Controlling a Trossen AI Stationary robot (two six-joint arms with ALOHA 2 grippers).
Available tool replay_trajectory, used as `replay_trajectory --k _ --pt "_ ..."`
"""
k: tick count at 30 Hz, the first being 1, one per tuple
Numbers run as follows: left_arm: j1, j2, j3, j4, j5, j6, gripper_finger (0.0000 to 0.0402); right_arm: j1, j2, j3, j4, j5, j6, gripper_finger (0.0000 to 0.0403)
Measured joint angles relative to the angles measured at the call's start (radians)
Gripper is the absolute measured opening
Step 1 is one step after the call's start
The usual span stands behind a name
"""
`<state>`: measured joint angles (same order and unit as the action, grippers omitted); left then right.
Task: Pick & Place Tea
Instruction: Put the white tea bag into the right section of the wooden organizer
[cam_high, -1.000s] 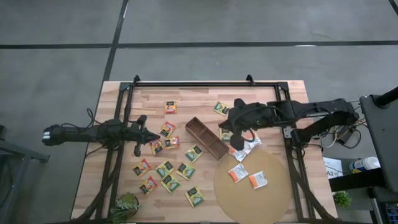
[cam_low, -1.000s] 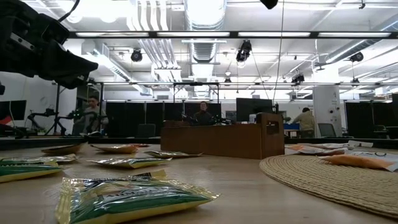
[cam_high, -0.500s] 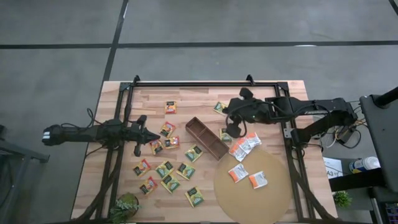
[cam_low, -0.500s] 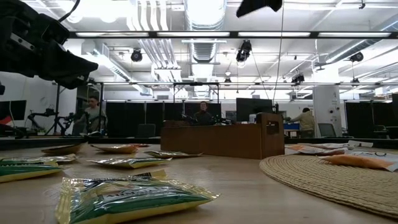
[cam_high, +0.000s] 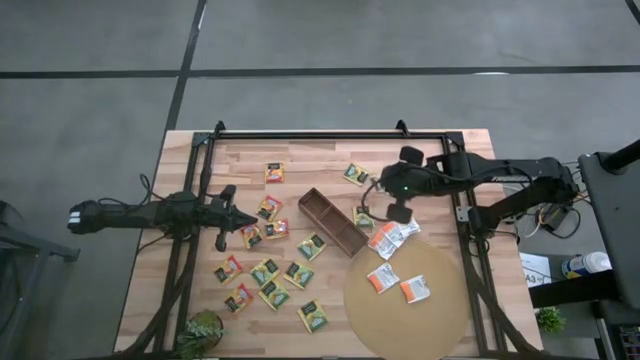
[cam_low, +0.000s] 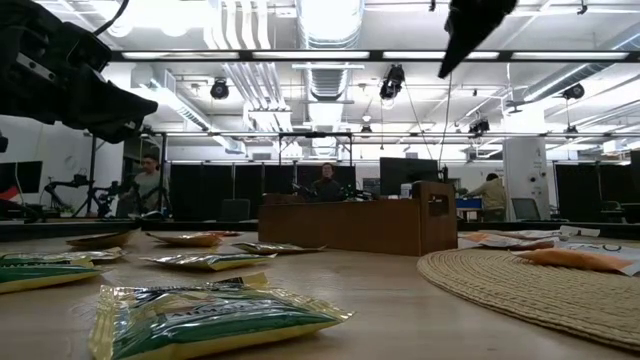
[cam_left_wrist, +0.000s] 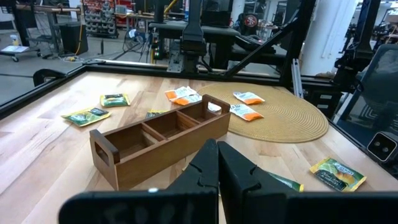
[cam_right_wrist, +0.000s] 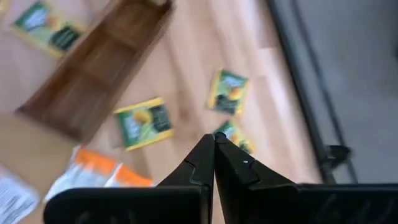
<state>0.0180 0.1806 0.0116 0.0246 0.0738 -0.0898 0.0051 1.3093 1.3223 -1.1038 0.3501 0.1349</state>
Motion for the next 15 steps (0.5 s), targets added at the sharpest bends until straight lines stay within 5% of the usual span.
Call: replay_trajectory --k 15 --pt "0.000 0.000 0.000 -0.001 0.000 0.000 0.0000 0.001 -0.134 -0.227 0.008 -0.201 0.081 0.0009"
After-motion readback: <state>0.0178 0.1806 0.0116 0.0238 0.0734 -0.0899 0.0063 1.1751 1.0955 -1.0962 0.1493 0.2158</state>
